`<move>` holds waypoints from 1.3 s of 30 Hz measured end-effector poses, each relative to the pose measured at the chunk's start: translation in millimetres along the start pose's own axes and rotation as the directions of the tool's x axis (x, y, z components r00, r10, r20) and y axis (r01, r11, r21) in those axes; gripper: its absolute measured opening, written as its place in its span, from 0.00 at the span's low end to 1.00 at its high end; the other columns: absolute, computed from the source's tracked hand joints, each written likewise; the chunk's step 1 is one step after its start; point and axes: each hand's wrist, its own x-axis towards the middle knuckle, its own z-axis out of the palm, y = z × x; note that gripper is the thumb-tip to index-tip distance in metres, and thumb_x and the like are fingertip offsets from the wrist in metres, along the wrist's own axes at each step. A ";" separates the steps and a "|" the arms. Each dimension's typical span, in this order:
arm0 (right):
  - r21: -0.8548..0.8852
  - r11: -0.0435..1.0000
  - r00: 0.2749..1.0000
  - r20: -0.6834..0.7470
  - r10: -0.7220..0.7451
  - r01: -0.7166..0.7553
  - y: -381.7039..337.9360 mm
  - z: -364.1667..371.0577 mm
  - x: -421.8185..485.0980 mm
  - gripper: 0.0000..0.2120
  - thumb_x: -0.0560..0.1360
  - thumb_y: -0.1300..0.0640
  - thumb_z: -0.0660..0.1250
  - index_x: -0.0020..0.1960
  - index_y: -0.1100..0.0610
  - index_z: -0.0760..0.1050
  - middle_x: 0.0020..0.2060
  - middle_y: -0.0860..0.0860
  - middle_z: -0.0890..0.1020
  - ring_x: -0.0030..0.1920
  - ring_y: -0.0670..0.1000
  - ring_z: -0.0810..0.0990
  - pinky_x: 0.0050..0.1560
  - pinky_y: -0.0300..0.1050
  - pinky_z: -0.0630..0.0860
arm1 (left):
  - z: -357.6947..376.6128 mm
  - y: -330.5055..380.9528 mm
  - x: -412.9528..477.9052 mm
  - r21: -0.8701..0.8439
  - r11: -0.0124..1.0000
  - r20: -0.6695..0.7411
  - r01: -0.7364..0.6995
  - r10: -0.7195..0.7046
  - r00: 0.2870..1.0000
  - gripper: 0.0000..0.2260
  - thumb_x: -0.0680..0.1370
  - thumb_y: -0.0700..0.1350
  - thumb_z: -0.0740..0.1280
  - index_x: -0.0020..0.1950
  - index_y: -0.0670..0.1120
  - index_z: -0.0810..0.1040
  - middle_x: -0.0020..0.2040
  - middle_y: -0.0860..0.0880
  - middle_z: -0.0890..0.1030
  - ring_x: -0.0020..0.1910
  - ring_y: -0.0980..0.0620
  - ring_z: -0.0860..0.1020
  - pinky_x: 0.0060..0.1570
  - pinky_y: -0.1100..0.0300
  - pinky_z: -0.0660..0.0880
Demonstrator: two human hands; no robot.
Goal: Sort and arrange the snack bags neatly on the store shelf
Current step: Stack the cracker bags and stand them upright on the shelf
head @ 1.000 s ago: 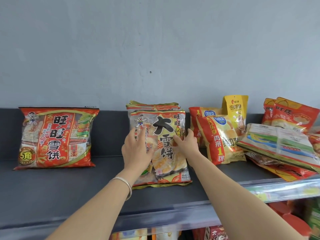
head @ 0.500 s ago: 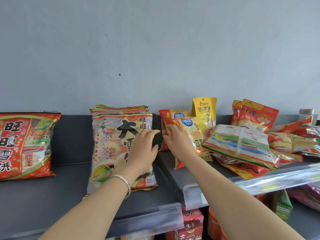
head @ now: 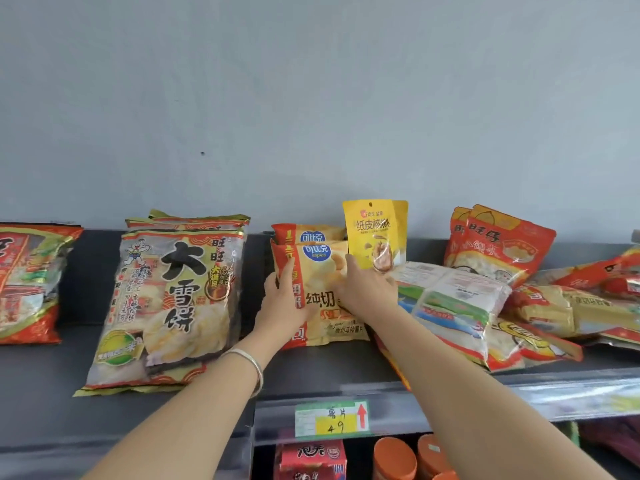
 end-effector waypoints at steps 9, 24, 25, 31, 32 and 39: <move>-0.027 0.985 0.980 0.104 -0.168 0.172 9.3 4.2 10.8 0.32 0.76 0.42 0.59 0.75 0.43 0.50 0.53 0.50 0.82 0.60 0.59 0.76 0.68 0.71 0.55 | 2.7 -2.0 14.0 0.016 1.000 0.066 -0.020 0.019 0.998 0.41 0.76 0.36 0.66 0.77 0.55 0.43 0.75 0.46 0.53 0.73 0.47 0.60 0.67 0.56 0.63; 0.110 0.992 0.998 -0.039 -0.051 0.055 46.2 -23.9 21.0 0.23 0.78 0.46 0.60 0.71 0.50 0.66 0.61 0.54 0.78 0.60 0.56 0.76 0.56 0.53 0.76 | 27.3 54.3 23.0 0.188 0.899 -0.089 -0.396 0.417 0.904 0.25 0.76 0.42 0.66 0.72 0.50 0.65 0.74 0.44 0.59 0.74 0.46 0.56 0.71 0.54 0.57; 0.106 0.993 0.999 -0.037 -0.037 0.041 51.8 -27.0 20.2 0.22 0.78 0.46 0.60 0.71 0.50 0.66 0.62 0.53 0.78 0.60 0.56 0.76 0.56 0.53 0.76 | 32.5 58.2 23.9 0.164 0.899 -0.060 -0.407 0.421 0.905 0.24 0.76 0.42 0.66 0.72 0.50 0.65 0.74 0.44 0.59 0.74 0.46 0.55 0.71 0.54 0.56; 0.013 0.999 0.998 -0.040 0.050 -0.050 96.9 -47.6 18.4 0.22 0.78 0.46 0.60 0.70 0.52 0.68 0.66 0.57 0.72 0.65 0.61 0.71 0.60 0.56 0.73 | 61.3 80.3 34.6 0.043 0.921 0.148 -0.387 0.378 0.914 0.25 0.77 0.43 0.65 0.72 0.50 0.63 0.72 0.47 0.59 0.72 0.46 0.59 0.69 0.53 0.61; 0.015 0.998 0.998 -0.016 0.068 -0.067 104.7 -50.2 20.0 0.23 0.78 0.46 0.60 0.71 0.51 0.68 0.67 0.57 0.71 0.65 0.61 0.71 0.61 0.57 0.72 | 65.2 84.1 37.2 0.044 0.932 0.193 -0.359 0.345 0.919 0.25 0.77 0.45 0.65 0.73 0.51 0.62 0.72 0.47 0.60 0.71 0.46 0.61 0.68 0.52 0.63; -0.037 0.999 0.979 0.203 0.009 -0.002 138.6 -58.6 38.7 0.24 0.79 0.45 0.60 0.71 0.54 0.68 0.70 0.53 0.71 0.68 0.56 0.70 0.67 0.50 0.67 | 84.6 105.5 52.0 -0.057 0.995 0.449 -0.088 0.104 0.887 0.27 0.79 0.53 0.62 0.75 0.48 0.59 0.73 0.47 0.65 0.70 0.48 0.67 0.62 0.59 0.65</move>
